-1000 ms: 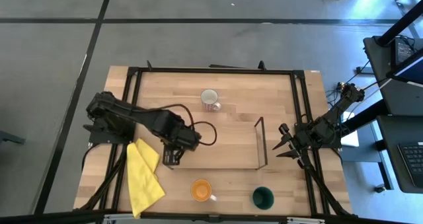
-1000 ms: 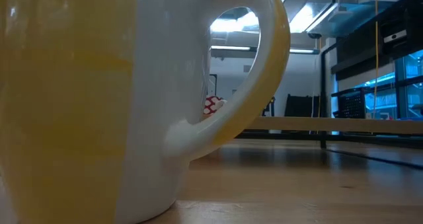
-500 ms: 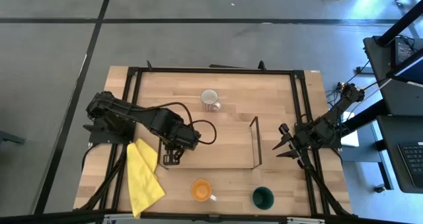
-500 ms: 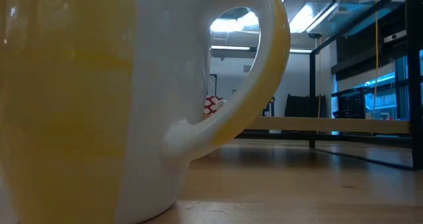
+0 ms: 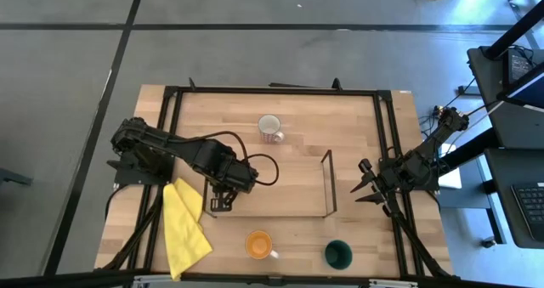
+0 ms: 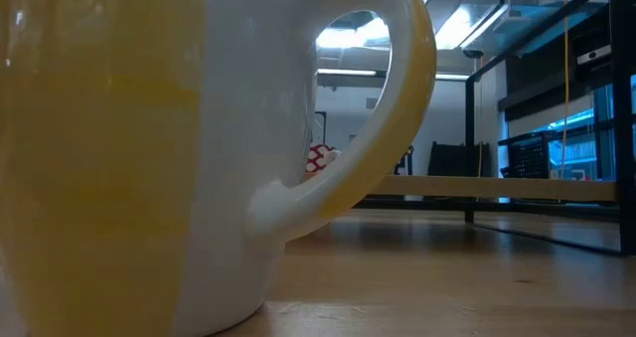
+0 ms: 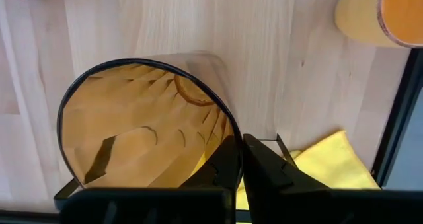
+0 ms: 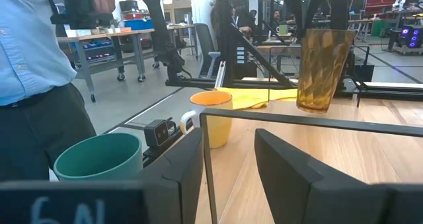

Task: Stack small to large cups/mugs on shelf
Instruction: Put the brown cup on the shelf

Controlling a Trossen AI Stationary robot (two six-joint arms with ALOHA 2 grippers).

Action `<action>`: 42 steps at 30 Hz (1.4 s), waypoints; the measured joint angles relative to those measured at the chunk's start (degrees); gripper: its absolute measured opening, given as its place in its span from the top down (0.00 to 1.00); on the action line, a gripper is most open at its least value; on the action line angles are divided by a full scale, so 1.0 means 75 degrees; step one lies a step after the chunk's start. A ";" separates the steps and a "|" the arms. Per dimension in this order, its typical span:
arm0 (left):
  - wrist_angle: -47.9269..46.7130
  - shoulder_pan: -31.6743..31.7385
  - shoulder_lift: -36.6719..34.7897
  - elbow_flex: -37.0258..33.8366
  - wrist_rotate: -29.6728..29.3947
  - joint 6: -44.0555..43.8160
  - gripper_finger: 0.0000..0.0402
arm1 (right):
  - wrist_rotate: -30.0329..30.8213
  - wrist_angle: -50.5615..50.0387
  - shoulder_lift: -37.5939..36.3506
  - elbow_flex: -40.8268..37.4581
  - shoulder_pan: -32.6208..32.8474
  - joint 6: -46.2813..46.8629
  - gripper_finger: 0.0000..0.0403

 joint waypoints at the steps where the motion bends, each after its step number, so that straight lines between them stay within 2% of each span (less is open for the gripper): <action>1: 0.0000 0.0003 0.0000 0.0000 -0.0031 0.0006 0.97 | 0.0000 0.0000 -0.0003 0.0000 -0.0001 0.0000 0.66; 9: 0.0027 0.0047 -0.0003 -0.0402 -0.0122 0.0003 0.97 | -0.0001 0.0000 -0.0002 0.0000 -0.0002 0.0000 0.66; 20: 0.0553 0.0044 -0.0003 -0.0414 -0.0166 -0.0052 0.97 | 0.0000 0.0000 -0.0003 0.0000 0.0000 -0.0003 0.66; 23: 0.0417 0.0042 -0.0003 -0.0414 0.0041 -0.0057 0.97 | 0.0000 0.0000 -0.0003 0.0000 0.0000 -0.0003 0.66; 33: 0.0069 -0.0035 -0.0003 -0.0414 0.0052 -0.0317 0.89 | 0.0000 0.0000 -0.0001 0.0000 -0.0003 0.0000 0.66; 42: 0.0162 -0.0070 -0.0002 -0.0414 -0.0011 -0.0411 0.88 | 0.0000 0.0000 -0.0002 0.0000 -0.0002 -0.0001 0.66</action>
